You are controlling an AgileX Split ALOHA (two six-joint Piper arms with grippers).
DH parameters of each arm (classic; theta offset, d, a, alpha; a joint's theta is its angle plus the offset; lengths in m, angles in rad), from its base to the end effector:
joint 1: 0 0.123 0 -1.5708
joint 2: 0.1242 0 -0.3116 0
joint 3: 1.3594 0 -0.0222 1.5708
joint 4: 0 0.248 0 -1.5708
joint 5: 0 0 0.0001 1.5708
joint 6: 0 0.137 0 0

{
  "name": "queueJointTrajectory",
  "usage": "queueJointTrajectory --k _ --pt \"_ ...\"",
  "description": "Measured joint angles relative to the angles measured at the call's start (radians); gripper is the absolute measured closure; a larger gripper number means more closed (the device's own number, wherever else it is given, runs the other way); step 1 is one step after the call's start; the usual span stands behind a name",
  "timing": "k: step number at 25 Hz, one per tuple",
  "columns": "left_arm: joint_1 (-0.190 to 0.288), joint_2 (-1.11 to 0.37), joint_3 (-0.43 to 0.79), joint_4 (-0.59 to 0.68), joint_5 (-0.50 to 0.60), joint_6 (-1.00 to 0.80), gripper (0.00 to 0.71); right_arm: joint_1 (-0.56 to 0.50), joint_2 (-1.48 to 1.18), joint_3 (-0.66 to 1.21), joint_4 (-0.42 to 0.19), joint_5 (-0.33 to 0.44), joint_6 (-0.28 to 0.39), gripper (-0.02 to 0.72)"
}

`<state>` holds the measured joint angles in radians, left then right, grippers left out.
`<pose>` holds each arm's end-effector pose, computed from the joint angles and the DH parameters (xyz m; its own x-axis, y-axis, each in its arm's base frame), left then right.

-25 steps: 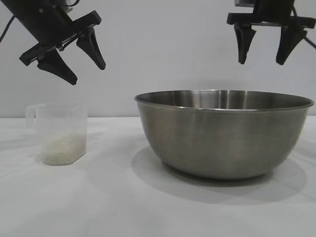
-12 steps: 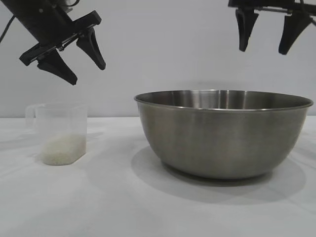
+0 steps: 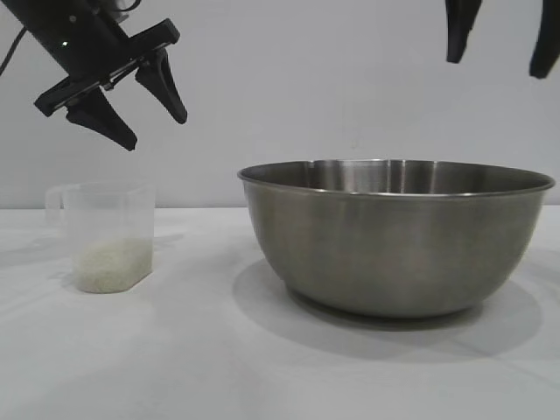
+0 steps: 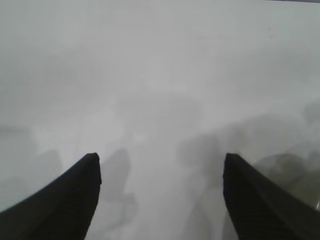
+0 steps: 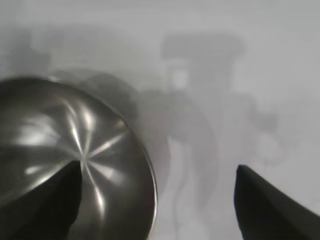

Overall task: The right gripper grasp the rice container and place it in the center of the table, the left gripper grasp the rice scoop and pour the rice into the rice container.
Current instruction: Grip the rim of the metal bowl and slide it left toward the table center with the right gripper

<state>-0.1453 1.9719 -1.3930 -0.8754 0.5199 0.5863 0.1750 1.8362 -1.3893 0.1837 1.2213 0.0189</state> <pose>0.4570 -0.1198 0.2005 -0.8048 -0.0850 -0.5874 0.2153 0.8805 -0.4224 0.3480 0.0854 0.2098 -0.9954 -0.0936 0.0188 -0.0891 0.9813 0.1706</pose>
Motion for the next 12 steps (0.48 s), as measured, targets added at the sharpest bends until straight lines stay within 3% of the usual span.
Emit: queueJointTrajectory --k 4,7,12 --pt "0.0 0.0 0.0 0.0 0.0 0.0 0.223 0.0 0.011 0.047 0.039 -0.065 -0.039 0.169" --pt "0.0 0.0 0.0 0.0 0.0 0.0 0.223 0.0 0.034 0.051 0.055 -0.107 -0.045 0.265" --pt "0.0 0.0 0.0 0.0 0.0 0.0 0.223 0.0 0.09 0.053 0.059 -0.155 -0.047 0.28"
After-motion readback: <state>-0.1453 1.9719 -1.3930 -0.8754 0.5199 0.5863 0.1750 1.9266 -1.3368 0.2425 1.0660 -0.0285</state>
